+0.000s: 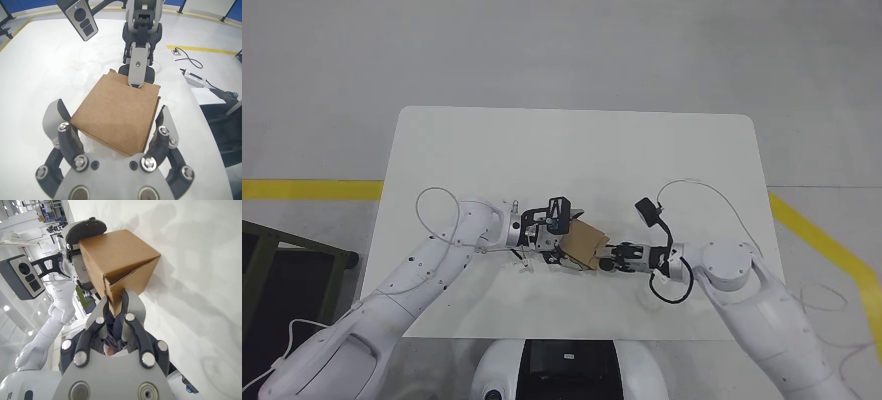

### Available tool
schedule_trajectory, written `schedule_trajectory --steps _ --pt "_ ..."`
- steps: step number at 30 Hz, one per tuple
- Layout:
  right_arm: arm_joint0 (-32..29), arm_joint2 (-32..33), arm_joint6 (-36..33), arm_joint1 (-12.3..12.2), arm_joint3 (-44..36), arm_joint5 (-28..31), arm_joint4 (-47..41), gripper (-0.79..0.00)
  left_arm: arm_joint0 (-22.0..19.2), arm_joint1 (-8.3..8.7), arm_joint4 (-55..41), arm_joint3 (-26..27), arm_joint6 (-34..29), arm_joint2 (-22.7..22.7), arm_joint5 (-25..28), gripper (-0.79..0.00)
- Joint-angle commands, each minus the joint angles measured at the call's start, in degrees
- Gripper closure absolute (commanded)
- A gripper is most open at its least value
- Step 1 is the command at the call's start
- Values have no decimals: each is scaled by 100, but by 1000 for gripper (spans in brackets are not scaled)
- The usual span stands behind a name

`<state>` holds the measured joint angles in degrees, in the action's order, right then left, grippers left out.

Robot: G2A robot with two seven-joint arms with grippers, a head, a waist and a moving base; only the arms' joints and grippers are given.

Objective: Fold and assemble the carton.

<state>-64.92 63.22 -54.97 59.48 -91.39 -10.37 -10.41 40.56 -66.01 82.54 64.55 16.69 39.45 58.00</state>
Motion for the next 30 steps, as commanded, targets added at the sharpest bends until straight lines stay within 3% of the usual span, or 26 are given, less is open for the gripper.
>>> schedule_trajectory --steps 1,8,19,30 --pt "35 -27 1 6 -2 -3 17 -114 3 1 5 1 4 4 0 -785" --pt "166 -150 10 36 21 -32 54 -117 7 4 9 8 6 10 0 -785" --pt "-54 85 -18 -28 -179 -12 57 -203 16 15 -12 5 -32 13 0 -785" --pt "-303 305 -127 -100 -388 34 70 -185 -2 16 -45 -1 -70 5 0 -785"
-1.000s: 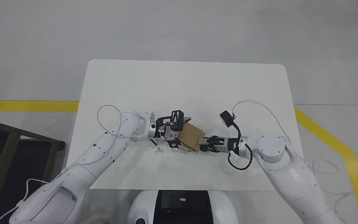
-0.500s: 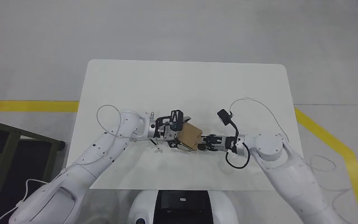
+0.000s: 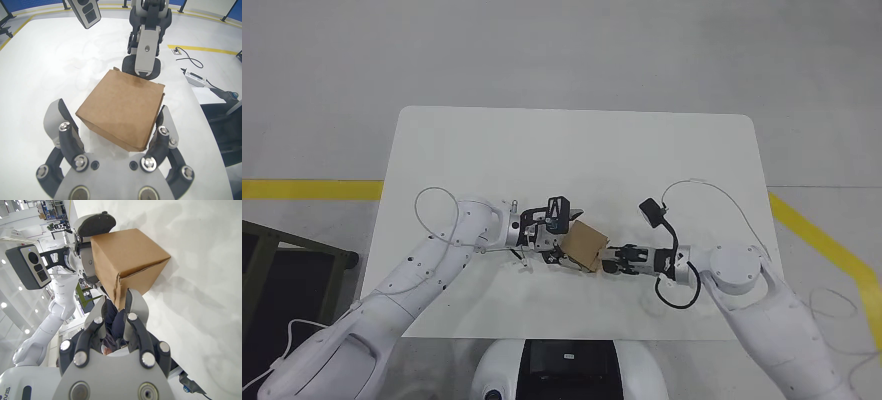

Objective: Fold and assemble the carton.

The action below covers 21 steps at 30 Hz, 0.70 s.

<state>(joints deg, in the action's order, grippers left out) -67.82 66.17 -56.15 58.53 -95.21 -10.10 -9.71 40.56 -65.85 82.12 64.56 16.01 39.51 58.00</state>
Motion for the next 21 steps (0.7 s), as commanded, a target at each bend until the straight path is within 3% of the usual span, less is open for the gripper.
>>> schedule_trajectory --steps 1,10,21 --pt "-25 20 -13 -8 -12 11 1 -182 -3 0 -4 -4 -2 -2 0 -785" --pt "-121 53 -72 -34 1 27 11 -12 -9 -2 -18 -37 15 5 0 -785" --pt "-73 -98 -60 -21 6 8 87 0 -6 -2 0 -45 34 7 0 -785"
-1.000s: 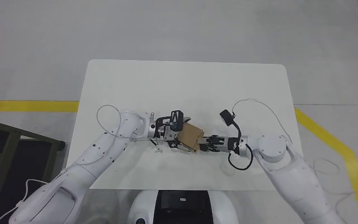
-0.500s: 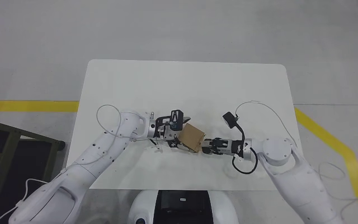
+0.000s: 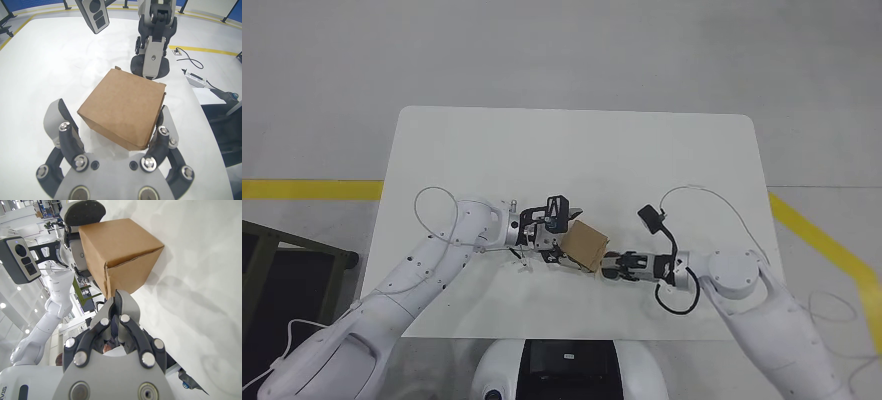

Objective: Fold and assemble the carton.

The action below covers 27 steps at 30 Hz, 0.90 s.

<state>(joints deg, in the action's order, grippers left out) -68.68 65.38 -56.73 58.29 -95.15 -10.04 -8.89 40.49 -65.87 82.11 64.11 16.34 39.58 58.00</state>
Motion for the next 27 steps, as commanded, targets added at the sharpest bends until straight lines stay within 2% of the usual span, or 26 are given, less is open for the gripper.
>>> schedule_trajectory --steps 1,27 --pt "27 -38 -1 6 2 1 9 0 1 0 2 0 2 -1 0 -785" --pt "456 -431 122 111 249 -46 3 0 -11 -18 1 -19 36 -27 0 -785"
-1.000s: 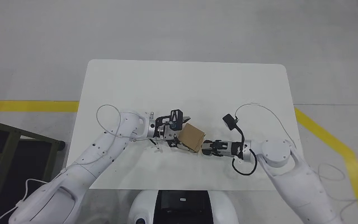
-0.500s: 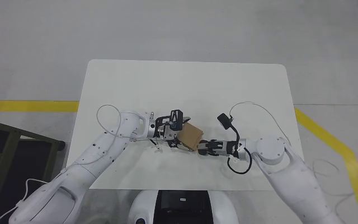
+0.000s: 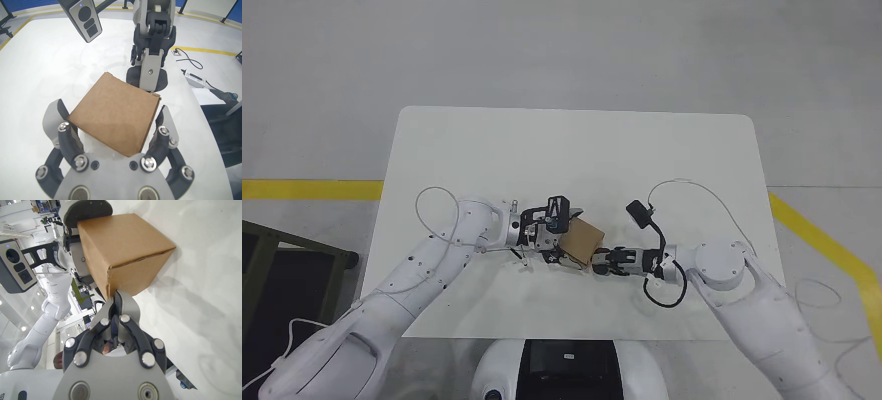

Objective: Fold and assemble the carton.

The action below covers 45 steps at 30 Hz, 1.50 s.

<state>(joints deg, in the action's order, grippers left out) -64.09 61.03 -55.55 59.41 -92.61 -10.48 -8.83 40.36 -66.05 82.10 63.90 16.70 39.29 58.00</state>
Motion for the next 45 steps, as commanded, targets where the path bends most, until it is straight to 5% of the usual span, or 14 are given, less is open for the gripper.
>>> schedule_trajectory --steps 1,4,8,14,27,33,45 --pt "-7 12 8 -2 -8 -6 -5 0 3 1 7 6 -3 0 0 -785" --pt "-27 40 9 -11 -28 -6 13 0 5 2 4 8 0 2 0 -785" --pt "-82 152 -12 -38 -90 -4 23 -145 14 15 -4 -27 13 42 0 -785" --pt "-272 447 -65 -114 -282 -20 57 -222 99 107 3 -18 87 232 0 -785" --pt "-504 662 -279 -193 -793 86 71 -274 617 793 -476 597 636 1075 0 -785" --pt "-575 744 -232 -214 -958 161 53 -265 631 976 -802 474 252 1721 -209 -785" --pt "-614 683 -371 -240 -1359 182 157 -299 286 1005 -2026 121 -1163 2482 -1309 -785"
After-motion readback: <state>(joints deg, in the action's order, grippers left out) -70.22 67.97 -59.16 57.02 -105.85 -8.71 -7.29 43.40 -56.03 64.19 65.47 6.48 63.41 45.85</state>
